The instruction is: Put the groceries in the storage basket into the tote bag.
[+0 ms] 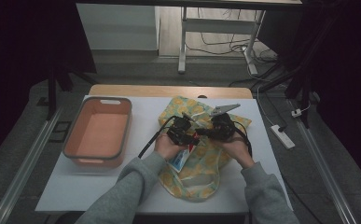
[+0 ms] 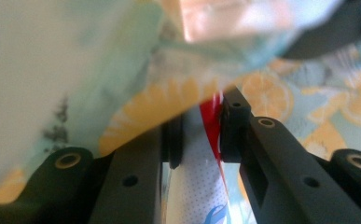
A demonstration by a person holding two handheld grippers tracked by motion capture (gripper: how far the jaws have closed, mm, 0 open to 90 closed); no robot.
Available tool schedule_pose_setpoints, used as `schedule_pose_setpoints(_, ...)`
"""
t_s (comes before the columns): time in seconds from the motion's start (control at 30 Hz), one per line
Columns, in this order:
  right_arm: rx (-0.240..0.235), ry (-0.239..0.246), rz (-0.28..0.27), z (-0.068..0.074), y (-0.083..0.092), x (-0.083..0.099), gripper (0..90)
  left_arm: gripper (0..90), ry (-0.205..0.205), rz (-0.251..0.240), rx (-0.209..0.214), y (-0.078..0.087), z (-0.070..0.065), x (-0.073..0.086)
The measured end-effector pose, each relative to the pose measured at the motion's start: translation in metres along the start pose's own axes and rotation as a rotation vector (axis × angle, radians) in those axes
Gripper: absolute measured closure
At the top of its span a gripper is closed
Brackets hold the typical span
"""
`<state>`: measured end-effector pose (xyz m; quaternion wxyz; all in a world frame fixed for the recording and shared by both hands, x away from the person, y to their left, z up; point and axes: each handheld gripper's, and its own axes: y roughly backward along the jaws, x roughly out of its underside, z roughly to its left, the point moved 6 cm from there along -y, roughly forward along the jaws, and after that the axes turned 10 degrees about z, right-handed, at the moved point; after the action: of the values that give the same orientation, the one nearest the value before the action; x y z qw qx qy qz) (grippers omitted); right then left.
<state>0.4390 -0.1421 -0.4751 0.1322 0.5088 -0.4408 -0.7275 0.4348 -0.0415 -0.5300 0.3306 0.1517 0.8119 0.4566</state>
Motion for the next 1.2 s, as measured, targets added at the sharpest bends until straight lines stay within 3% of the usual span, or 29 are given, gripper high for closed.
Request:
schedule_pose_setpoints(0.17,0.0,0.002,0.005,-0.001,-0.001,0.001,89.3,73.9,0.027,-0.015,0.008,-0.009,0.003,-0.005)
schedule_pose_setpoints(0.27,0.002,0.002,0.01,-0.002,-0.002,0.002,89.3,72.1,0.042,-0.013,-0.016,-0.016,0.006,-0.005)
schedule_pose_setpoints(0.4,0.003,-0.007,0.014,-0.003,-0.003,0.003,89.3,62.4,0.041,-0.052,0.04,-0.009,0.001,-0.003)
schedule_pose_setpoints(0.47,0.006,-0.014,0.007,-0.005,-0.002,0.004,89.3,46.8,0.0,-0.048,0.064,0.0,-0.006,0.002)
schedule_pose_setpoints(0.67,0.011,-0.023,0.008,-0.009,0.0,0.006,89.2,41.8,-0.087,-0.018,0.117,0.025,-0.02,0.031)
schedule_pose_setpoints(0.77,0.013,-0.029,0.01,-0.01,0.001,0.007,89.2,40.9,-0.116,-0.049,0.139,0.044,-0.024,0.045)
schedule_pose_setpoints(1.0,0.013,-0.019,0.028,-0.007,-0.003,0.013,89.0,39.5,-0.186,-0.178,0.049,0.097,-0.017,0.067)
schedule_pose_setpoints(1.13,0.016,-0.008,0.038,-0.001,-0.005,0.018,88.8,37.6,-0.189,-0.189,-0.005,0.113,-0.002,0.078)
schedule_pose_setpoints(1.2,0.015,0.004,0.043,0.004,-0.006,0.021,88.7,36.9,-0.183,-0.184,-0.003,0.117,0.007,0.083)
